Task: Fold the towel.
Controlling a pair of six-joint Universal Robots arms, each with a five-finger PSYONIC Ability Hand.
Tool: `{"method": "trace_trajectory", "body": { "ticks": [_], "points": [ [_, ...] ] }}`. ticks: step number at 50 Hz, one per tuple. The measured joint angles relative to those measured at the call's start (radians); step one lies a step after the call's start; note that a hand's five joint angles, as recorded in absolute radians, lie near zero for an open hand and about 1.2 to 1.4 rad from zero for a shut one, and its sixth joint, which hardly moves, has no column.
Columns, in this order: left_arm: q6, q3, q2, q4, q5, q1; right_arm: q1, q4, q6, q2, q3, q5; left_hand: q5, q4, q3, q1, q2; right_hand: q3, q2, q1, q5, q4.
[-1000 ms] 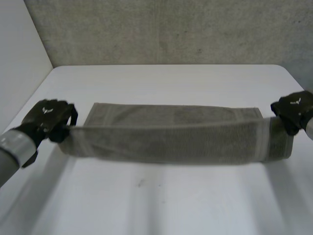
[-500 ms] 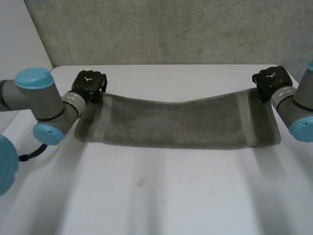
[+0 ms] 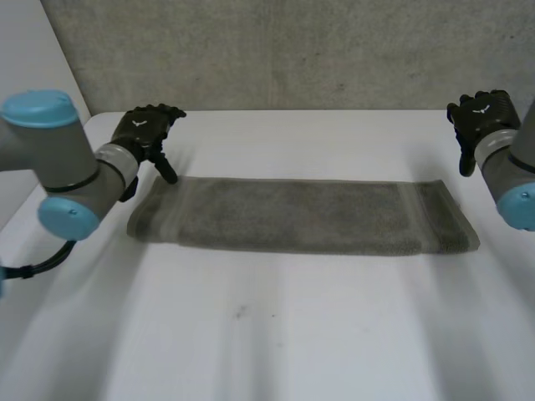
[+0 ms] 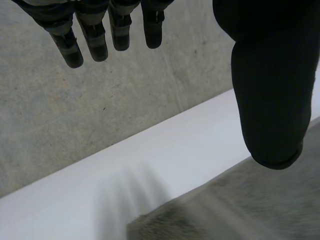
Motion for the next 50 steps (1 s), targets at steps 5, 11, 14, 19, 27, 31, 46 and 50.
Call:
{"method": "trace_trajectory", "body": {
  "ticks": [5,11,14,19,27,31,46,50],
  "points": [
    [-0.071,-0.232,0.193,0.009,0.008,0.007,-0.005,0.028,0.003,-0.156,0.204,-0.011,0.000,-0.001,-0.001,-0.003,-0.001,0.000,0.000,0.001,0.001,0.000],
    [-0.087,-0.549,0.418,0.081,0.014,0.013,-0.014,0.062,0.020,-0.269,0.447,-0.054,0.000,-0.001,-0.001,-0.003,-0.001,0.115,0.106,0.117,0.136,0.091],
    [-0.085,-0.647,0.482,0.123,0.015,0.013,-0.025,0.055,0.037,-0.282,0.520,-0.094,0.000,-0.001,-0.001,-0.004,-0.002,0.150,0.137,0.147,0.174,0.127],
    [-0.082,-0.778,0.554,0.207,0.016,0.017,-0.063,-0.017,0.072,-0.269,0.605,-0.187,0.000,-0.001,-0.001,-0.004,-0.002,0.245,0.236,0.240,0.262,0.224],
    [-0.082,-0.862,0.586,0.297,0.015,0.031,-0.107,-0.156,0.079,-0.171,0.619,-0.253,0.000,-0.001,-0.001,-0.004,-0.002,0.452,0.441,0.453,0.461,0.429],
    [-0.083,-0.869,0.585,0.309,0.015,0.033,-0.121,-0.173,0.075,-0.125,0.596,-0.252,0.000,-0.001,-0.001,-0.004,-0.002,0.620,0.616,0.639,0.630,0.599],
    [-0.086,-0.886,0.583,0.332,0.015,0.034,-0.254,-0.159,-0.007,-0.082,0.435,-0.085,0.000,-0.001,-0.001,-0.004,-0.002,1.094,1.069,1.072,1.091,1.076],
    [-0.087,-0.887,0.584,0.334,0.014,0.037,-0.282,-0.156,-0.051,-0.104,0.384,-0.065,0.000,-0.001,-0.001,-0.004,-0.002,1.094,1.069,1.073,1.091,1.076]
  ]
}}
